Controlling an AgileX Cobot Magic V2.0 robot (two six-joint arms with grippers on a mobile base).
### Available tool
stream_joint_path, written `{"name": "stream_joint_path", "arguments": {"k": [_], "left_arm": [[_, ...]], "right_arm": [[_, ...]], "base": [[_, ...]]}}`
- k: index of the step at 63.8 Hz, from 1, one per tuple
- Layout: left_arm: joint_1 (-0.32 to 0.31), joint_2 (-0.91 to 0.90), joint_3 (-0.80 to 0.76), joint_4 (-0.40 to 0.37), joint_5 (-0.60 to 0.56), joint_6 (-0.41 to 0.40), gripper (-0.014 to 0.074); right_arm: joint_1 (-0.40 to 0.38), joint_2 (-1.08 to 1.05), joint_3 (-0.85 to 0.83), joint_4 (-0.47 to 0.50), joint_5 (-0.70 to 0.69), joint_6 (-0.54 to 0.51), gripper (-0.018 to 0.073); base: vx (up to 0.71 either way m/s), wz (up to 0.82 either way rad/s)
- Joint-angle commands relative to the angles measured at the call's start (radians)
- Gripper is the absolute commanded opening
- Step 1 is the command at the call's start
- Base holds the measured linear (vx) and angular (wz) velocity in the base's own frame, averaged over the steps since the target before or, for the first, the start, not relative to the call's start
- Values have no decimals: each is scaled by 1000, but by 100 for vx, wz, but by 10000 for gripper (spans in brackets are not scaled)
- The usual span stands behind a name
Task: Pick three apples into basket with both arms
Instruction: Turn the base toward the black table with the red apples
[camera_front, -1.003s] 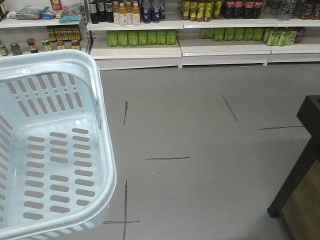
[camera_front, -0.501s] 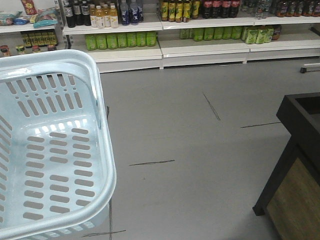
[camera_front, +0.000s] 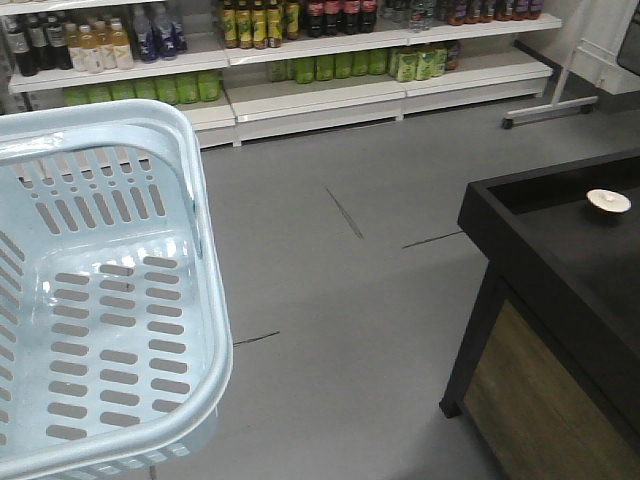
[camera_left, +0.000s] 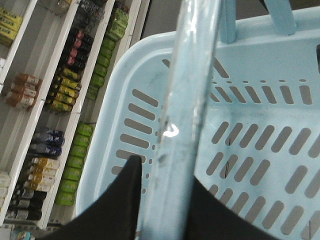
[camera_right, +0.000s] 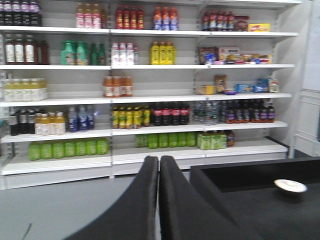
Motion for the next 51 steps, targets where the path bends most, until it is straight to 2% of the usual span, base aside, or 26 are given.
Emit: {"name": "stream_joint_path", "arguments": {"k": [1,51], "left_arm": [[0,-5,-32,-14,-97,-15,-6],[0,-5,-32,-14,-97,-15,-6]], "right_arm": [[-1,-10,15,-5,-69,-6,-9],[-1,-10,15,-5,-69,-6,-9]], "base": [[10,-41],[11,-43]]}}
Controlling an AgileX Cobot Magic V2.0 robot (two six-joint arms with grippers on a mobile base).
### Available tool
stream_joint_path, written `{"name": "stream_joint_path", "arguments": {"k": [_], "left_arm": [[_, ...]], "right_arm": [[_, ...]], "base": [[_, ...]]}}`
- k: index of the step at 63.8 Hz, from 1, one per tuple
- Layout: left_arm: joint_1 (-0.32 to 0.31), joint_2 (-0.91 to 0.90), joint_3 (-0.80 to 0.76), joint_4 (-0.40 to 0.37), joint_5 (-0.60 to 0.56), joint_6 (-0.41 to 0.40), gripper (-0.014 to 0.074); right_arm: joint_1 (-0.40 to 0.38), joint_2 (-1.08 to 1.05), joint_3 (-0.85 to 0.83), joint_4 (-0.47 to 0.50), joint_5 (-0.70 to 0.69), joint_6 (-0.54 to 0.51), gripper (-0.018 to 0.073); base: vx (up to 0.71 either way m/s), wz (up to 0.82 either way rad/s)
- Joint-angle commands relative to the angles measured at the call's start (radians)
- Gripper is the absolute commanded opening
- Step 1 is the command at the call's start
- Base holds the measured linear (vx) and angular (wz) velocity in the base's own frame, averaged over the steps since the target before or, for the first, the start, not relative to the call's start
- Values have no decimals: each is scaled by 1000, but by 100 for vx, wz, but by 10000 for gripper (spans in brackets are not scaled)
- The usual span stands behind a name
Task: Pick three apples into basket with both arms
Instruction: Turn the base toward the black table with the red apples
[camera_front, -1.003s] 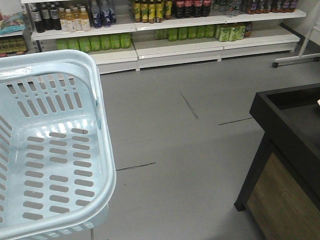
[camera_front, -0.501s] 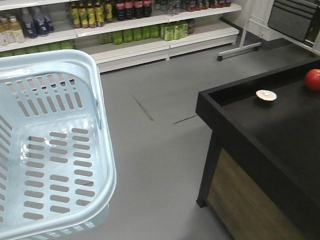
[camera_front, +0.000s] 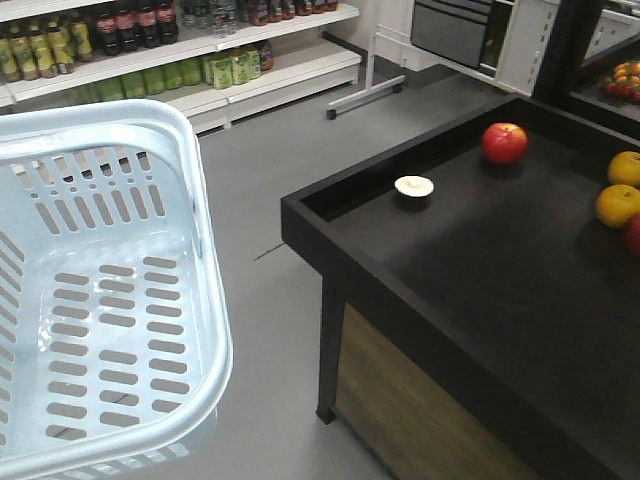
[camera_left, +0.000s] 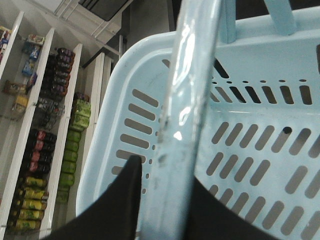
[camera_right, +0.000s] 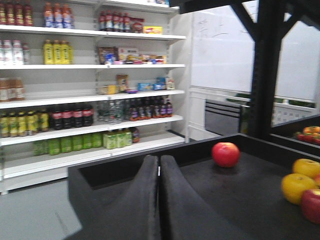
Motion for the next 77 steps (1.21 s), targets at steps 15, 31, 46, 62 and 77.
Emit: {"name": "stream_joint_path", "arguments": {"k": [15,31,46,62,77], "left_arm": [[0,-5,-32,-14,-97,-15,-6],[0,-5,-32,-14,-97,-15,-6],[0,-5,-32,-14,-97,-15,-6],[0,-5,-32,-14,-97,-15,-6],[0,-5,-32,-14,-97,-15,-6]], "right_arm": [[-1,-10,15,-5,-69,-6,-9],[-1,-10,15,-5,-69,-6,-9],[-1,-10,15,-5,-69,-6,-9],[-1,-10,15,-5,-69,-6,-9],[-1,-10,15,-5,-69,-6,-9]], "base": [[11,-44],[12,-46],[11,-44],[11,-43],[9,-42]]}}
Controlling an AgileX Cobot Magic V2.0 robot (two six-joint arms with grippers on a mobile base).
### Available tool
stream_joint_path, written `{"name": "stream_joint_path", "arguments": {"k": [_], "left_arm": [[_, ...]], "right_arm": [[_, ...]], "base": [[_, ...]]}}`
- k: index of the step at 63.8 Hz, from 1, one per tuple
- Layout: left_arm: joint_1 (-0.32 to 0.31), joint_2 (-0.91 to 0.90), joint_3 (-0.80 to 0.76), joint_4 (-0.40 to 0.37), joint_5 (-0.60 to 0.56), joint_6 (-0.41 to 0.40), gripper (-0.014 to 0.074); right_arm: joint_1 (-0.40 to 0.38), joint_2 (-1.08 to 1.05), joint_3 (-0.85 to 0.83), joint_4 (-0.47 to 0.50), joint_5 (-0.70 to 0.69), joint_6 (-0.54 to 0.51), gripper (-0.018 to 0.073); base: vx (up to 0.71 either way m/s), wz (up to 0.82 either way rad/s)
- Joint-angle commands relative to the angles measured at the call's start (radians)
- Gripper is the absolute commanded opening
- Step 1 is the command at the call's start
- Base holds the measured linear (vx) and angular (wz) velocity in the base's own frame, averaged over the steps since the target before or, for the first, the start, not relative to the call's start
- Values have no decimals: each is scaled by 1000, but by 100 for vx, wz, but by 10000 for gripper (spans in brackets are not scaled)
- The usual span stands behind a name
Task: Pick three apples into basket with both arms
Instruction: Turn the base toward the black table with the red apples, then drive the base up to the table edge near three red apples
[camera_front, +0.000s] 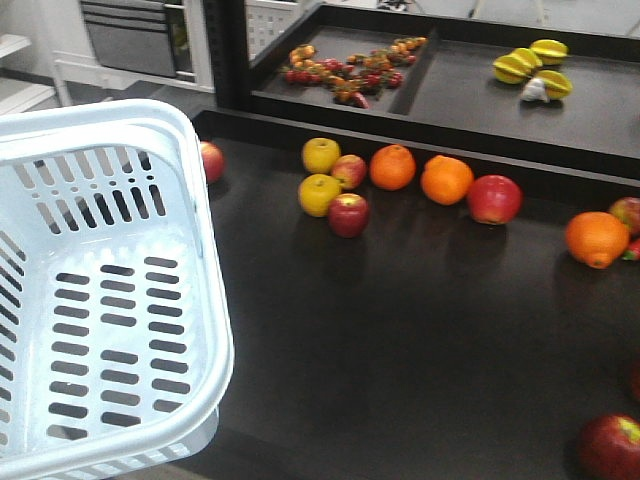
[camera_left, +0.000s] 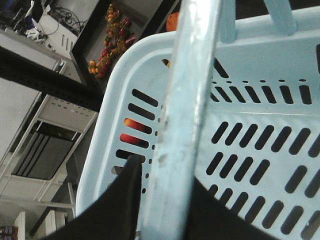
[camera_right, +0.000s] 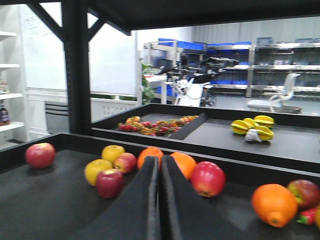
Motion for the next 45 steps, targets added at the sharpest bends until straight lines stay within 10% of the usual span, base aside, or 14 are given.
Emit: {"name": "stream_joint_path", "arguments": {"k": [1,45], "left_arm": [[0,-5,-32,-14,-97,-15,-6],[0,-5,-32,-14,-97,-15,-6]], "right_arm": [[-1,-10,15,-5,-69,-6,-9],[-1,-10,15,-5,-69,-6,-9]], "base": [[7,-39],[4,-22]]}}
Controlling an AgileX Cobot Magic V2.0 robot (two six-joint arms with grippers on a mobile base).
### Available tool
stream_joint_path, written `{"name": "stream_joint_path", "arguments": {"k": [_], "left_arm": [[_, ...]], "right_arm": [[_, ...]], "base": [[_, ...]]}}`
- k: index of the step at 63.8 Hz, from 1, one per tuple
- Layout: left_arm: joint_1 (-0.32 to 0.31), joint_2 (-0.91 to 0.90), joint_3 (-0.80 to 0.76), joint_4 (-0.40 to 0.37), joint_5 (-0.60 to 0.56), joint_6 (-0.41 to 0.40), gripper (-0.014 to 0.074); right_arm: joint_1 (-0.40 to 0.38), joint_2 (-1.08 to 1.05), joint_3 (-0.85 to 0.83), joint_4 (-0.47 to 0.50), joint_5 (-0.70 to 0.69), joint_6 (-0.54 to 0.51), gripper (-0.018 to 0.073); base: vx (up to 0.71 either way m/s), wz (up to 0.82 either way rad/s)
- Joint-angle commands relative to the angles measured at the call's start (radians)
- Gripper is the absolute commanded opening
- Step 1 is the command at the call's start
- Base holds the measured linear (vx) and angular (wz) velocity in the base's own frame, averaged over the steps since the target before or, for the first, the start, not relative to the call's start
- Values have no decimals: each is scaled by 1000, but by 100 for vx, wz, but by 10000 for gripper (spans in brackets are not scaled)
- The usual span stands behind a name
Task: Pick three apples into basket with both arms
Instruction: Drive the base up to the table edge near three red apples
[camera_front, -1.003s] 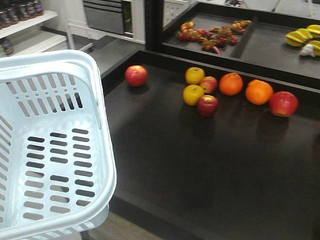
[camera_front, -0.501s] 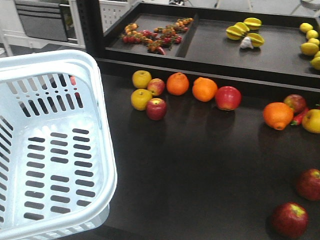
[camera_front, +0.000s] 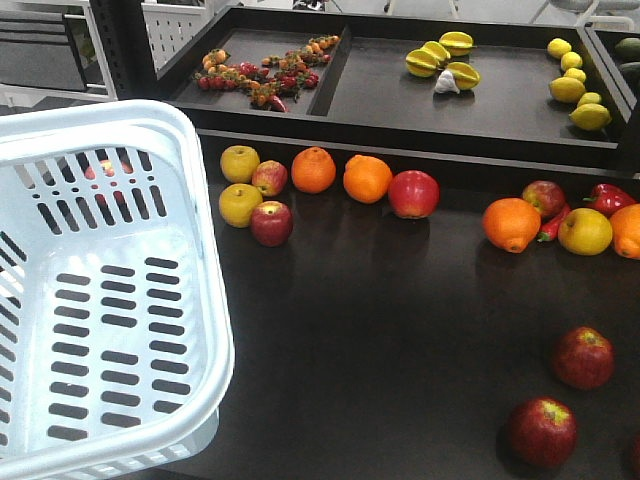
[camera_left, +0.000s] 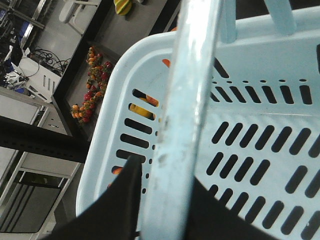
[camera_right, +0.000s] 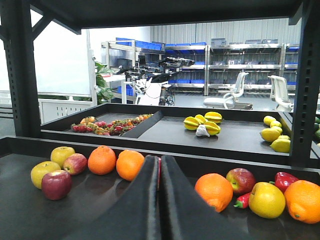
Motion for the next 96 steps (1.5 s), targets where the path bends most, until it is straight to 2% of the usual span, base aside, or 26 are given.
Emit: {"name": "stream_joint_path", "arguments": {"k": [1,31,96], "left_arm": [[0,-5,-32,-14,-97,-15,-6],[0,-5,-32,-14,-97,-15,-6],[0,-5,-32,-14,-97,-15,-6]], "right_arm": [[-1,-10,15,-5,-69,-6,-9],[-1,-10,15,-5,-69,-6,-9],[-1,-10,15,-5,-69,-6,-9]], "base": [[0,-3],[-1,-7],[-1,-23]]}}
